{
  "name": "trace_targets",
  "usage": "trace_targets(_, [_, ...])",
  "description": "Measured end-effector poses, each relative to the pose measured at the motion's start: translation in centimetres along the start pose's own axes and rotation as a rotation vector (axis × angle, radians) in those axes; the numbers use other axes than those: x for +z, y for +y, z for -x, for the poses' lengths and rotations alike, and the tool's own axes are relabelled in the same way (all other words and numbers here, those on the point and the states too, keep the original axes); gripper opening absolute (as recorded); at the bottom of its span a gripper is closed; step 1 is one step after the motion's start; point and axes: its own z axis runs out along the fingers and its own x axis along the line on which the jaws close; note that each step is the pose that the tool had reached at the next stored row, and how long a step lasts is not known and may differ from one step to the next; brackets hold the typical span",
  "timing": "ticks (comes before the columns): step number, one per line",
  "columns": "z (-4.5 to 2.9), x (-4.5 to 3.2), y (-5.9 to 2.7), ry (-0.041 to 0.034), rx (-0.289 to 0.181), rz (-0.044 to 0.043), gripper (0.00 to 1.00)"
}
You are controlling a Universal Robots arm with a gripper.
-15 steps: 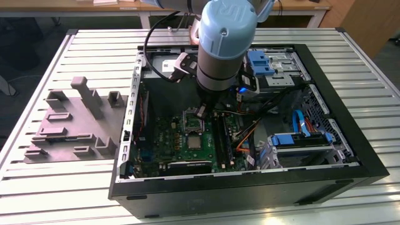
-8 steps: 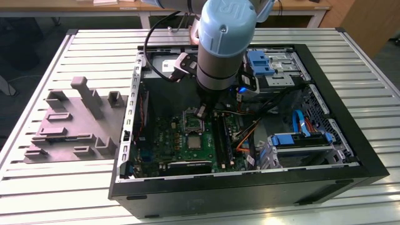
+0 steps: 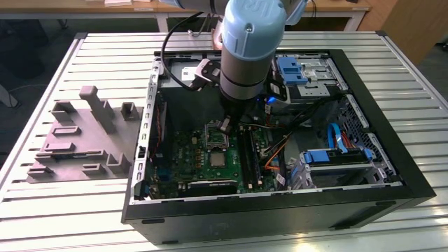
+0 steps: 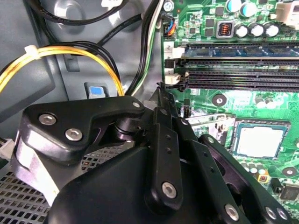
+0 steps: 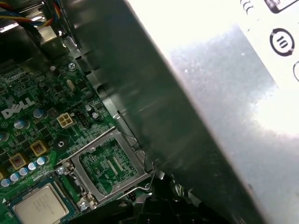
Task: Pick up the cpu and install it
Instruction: 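Close the cpu cover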
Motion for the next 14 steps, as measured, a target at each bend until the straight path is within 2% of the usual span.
trace_targets(4, [0.02,-0.13,0.06,0.0029,0.000,-0.0019,0.11])
trace_targets(14, [0.16,-0.27,0.23,0.0239,0.000,-0.0159,0.11])
